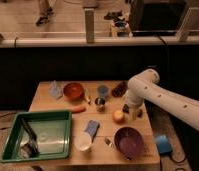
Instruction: Place apple in paper cup
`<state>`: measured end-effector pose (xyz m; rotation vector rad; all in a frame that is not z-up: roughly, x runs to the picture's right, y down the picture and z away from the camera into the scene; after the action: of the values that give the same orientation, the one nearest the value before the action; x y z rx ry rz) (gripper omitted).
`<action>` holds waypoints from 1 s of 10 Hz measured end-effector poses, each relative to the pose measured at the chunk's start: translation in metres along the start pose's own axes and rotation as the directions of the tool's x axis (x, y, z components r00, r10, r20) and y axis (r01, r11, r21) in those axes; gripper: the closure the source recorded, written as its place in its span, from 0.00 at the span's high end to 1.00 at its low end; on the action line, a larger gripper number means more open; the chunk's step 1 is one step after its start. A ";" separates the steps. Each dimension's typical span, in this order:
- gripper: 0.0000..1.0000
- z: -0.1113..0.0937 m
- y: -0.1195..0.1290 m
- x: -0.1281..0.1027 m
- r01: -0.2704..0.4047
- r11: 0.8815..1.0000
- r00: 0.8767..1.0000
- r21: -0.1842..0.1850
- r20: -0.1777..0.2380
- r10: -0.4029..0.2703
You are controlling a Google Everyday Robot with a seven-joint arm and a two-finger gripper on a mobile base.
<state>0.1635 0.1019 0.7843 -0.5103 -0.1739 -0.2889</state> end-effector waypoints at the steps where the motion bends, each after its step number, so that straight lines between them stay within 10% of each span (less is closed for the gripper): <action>1: 0.80 0.002 -0.002 -0.002 0.013 1.000 1.000 0.002 0.007 -0.013; 10: 0.80 0.038 -0.014 -0.017 0.093 0.996 0.993 -0.004 0.076 -0.092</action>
<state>0.1393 0.1130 0.8193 -0.5216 -0.2703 -0.3611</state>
